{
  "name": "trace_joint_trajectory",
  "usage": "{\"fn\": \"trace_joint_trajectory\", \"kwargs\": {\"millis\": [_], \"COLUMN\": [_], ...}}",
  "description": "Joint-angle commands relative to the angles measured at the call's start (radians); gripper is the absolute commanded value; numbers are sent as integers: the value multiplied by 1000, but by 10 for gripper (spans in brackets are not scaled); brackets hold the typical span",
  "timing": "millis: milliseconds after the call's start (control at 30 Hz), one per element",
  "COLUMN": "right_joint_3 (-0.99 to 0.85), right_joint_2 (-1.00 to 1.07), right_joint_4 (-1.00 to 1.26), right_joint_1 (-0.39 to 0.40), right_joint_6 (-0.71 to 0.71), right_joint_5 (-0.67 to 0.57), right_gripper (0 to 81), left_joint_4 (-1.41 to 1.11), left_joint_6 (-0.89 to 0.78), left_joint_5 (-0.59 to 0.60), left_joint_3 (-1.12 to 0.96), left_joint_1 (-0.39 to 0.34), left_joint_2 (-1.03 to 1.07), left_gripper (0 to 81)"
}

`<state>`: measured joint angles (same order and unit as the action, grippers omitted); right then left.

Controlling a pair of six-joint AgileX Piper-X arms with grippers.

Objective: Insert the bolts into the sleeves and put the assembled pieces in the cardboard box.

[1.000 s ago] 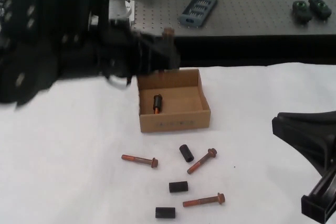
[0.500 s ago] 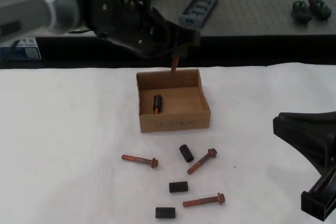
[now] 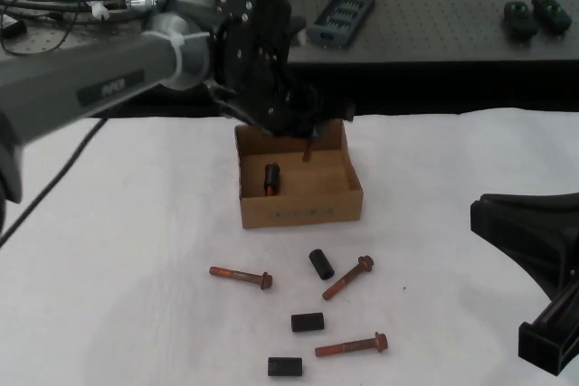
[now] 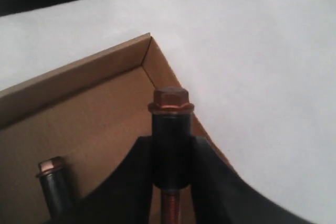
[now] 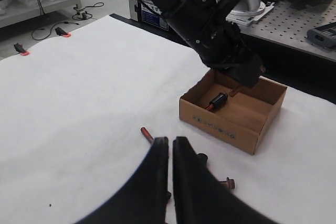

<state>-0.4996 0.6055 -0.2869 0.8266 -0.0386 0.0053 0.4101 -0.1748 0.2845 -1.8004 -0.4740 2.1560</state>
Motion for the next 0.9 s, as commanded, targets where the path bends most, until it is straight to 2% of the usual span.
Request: {"fn": "trace_joint_trajectory", "kwargs": {"millis": [0, 367, 600, 867], "right_joint_3": [-4, -4, -4, -4], "right_joint_2": [-9, -9, -9, -9], "right_joint_4": [1, 1, 1, 1], "right_joint_1": [1, 1, 1, 1], "right_joint_6": [-14, -14, -14, -14], "right_joint_5": [0, 0, 0, 0], "right_gripper": [32, 32, 32, 32], "left_joint_4": [12, 29, 31, 33], "left_joint_6": [-5, -5, -27, -27], "left_joint_5": [-14, -81, -171, -206], "left_joint_3": [-21, -25, -25, -25], "left_joint_1": [1, 3, 3, 3], "left_joint_2": [57, 119, 127, 127], "left_gripper": [6, 6, 6, 6]}}
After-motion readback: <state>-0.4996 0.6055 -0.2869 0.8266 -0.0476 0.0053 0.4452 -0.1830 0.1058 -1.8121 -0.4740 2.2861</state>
